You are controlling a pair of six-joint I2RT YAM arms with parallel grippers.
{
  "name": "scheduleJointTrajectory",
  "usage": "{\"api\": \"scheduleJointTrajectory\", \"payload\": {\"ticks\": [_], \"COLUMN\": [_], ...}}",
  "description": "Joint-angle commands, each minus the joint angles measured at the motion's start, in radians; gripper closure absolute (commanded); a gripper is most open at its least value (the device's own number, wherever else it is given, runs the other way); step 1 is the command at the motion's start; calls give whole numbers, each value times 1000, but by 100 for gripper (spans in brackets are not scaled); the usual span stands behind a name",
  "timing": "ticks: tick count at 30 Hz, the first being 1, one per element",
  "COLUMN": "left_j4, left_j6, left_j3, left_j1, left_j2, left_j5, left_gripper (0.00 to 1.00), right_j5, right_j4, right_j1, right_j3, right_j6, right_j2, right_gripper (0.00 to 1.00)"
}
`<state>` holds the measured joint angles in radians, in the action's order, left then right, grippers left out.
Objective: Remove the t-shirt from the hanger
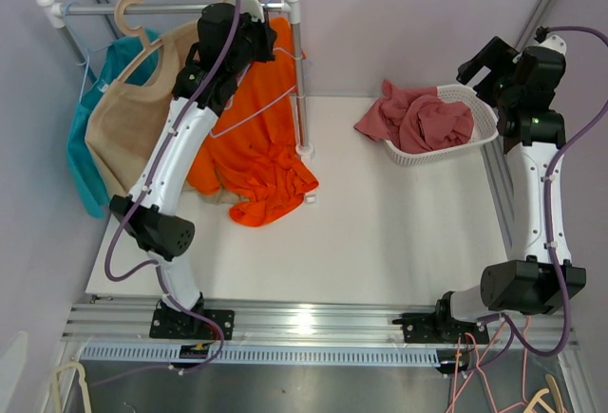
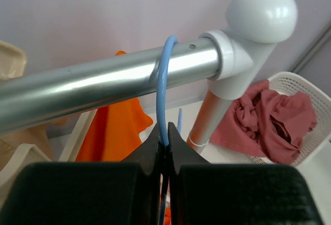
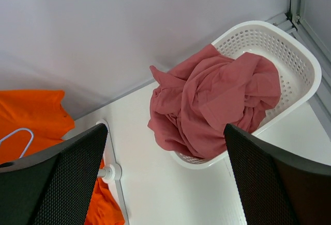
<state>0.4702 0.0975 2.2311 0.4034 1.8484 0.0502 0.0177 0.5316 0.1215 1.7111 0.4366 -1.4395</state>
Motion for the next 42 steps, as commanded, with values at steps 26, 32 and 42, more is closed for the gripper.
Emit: {"api": "scheduleJointTrajectory", "payload": {"ticks": [26, 32, 42], "left_j4": [-71, -22, -42], "left_j6": [-2, 8, -13], "left_j3": [-373, -288, -156], "left_j1": [-184, -202, -202], "left_j2": [-416, -292, -135], "left_j5": [-295, -313, -216], "left_gripper": [0, 20, 38], "right_j5": [111, 113, 108], "right_j4": [-45, -50, -77], "right_j1": [4, 4, 4], "right_j3": [-62, -70, -102], "right_j6": [16, 8, -4], "right_j2": [82, 80, 82], "right_gripper": [1, 0, 0]}}
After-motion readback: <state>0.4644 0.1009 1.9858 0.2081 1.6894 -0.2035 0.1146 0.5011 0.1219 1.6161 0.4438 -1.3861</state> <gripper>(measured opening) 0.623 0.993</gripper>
